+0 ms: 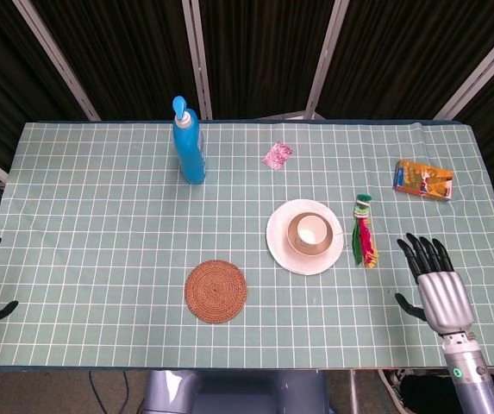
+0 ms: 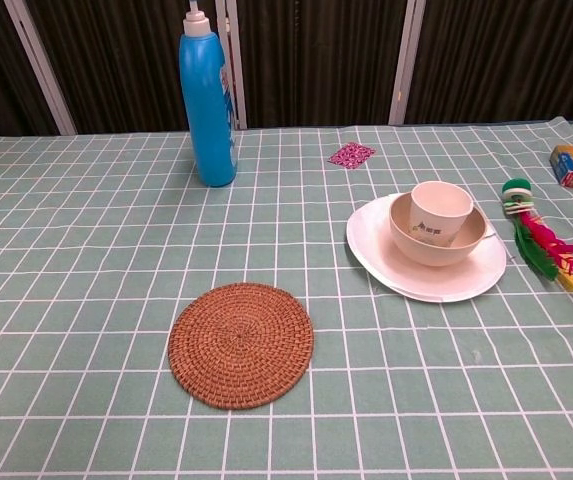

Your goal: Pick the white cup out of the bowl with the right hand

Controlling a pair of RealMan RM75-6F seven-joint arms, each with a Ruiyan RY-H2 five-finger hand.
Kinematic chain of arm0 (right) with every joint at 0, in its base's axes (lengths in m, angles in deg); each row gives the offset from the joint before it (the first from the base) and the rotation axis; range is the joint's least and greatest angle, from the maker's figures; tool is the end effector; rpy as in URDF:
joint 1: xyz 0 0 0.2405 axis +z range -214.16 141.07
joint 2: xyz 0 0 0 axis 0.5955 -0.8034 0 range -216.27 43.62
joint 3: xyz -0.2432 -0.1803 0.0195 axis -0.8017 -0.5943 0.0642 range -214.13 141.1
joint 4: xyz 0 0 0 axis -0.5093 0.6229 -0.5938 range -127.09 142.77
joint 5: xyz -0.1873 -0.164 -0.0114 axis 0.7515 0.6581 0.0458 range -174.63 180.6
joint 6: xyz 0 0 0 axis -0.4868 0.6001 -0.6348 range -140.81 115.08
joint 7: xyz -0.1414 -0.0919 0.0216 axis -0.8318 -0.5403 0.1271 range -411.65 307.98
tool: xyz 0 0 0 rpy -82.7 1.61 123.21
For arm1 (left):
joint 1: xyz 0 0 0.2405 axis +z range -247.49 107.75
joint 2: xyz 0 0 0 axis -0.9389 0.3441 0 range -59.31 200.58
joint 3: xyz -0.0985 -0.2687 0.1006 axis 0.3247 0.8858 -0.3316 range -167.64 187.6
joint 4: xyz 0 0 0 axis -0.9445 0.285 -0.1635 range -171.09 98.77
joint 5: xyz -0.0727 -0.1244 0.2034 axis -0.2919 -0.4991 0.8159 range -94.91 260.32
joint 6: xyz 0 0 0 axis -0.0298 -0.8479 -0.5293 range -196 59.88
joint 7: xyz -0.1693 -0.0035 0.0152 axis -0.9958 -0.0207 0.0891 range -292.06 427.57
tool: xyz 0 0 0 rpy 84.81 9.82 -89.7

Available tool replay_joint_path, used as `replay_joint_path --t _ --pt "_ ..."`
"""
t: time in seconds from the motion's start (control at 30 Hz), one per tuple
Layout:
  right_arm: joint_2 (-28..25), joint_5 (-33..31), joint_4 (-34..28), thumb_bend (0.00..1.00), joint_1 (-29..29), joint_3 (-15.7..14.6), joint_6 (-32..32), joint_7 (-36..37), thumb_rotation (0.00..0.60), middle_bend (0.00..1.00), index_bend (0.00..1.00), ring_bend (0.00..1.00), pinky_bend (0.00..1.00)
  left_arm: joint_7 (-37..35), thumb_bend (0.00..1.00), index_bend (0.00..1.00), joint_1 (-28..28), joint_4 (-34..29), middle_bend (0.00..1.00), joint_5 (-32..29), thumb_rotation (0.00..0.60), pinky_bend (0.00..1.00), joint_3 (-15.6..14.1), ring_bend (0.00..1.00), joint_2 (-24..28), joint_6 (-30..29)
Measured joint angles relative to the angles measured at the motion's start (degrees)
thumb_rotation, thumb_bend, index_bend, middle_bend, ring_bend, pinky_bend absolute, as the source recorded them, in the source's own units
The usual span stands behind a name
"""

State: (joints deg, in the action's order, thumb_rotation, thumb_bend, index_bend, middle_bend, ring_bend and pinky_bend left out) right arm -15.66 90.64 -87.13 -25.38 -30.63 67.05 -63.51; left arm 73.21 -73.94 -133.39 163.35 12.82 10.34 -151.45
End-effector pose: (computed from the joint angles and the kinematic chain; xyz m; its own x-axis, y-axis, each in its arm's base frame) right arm -0.3114 -0.2602 0.0900 0.4398 0.0069 0.8981 -0.8863 -0.1584 0.4353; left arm -0.3736 0.2068 0.1604 0.4544 0.0471 0.8896 0.8853 0.0868 -0.4568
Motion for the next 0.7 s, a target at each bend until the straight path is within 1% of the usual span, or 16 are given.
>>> replay_joint_path --t 0.07,0.13,0.23,0.4,0.57,0.7 --pt "1.9 -1.0 -0.4 0.18 2.1 1.5 -1.6 -2.0 0.6 0.02 0.28 0.0 0.0 -0.2 0.0 0.0 0.0 0.0 0.0 -0.1 0.6 0.0 0.0 0.0 0.1 0.0" --pt "3.7 -2.0 -0.6 0.2 3.8 2.7 -3.0 -3.6 0.6 0.05 0.33 0.0 0.0 -0.4 0.0 0.0 0.0 0.0 0.0 0.0 0.6 0.0 0.1 0.0 0.1 0.0" --pt "6.6 -3.8 -0.5 0.22 6.2 4.2 -4.9 -5.7 0.6 0.09 0.38 0.0 0.0 -0.5 0.0 0.0 0.0 -0.1 0.0 0.1 0.6 0.0 0.0 0.0 0.2 0.0" --pt "11.4 -8.6 0.9 0.22 9.5 5.8 -8.6 -9.4 0.6 0.11 0.41 0.0 0.0 -0.7 0.0 0.0 0.0 -0.1 0.0 0.1 0.6 0.0 0.0 0.0 0.3 0.0" --pt "15.9 -13.0 4.1 0.23 12.7 7.3 -11.5 -12.4 0.6 0.12 0.44 0.0 0.0 -1.3 0.0 0.0 -0.1 0.1 0.0 -0.2 0.6 0.0 0.1 0.0 0.4 0.4" --pt "18.2 -14.4 6.3 0.24 14.4 8.1 -12.1 -12.7 0.6 0.14 0.45 0.0 0.0 -1.5 0.0 0.0 -0.2 0.2 0.0 -0.4 0.6 0.0 0.2 0.0 0.5 0.7"
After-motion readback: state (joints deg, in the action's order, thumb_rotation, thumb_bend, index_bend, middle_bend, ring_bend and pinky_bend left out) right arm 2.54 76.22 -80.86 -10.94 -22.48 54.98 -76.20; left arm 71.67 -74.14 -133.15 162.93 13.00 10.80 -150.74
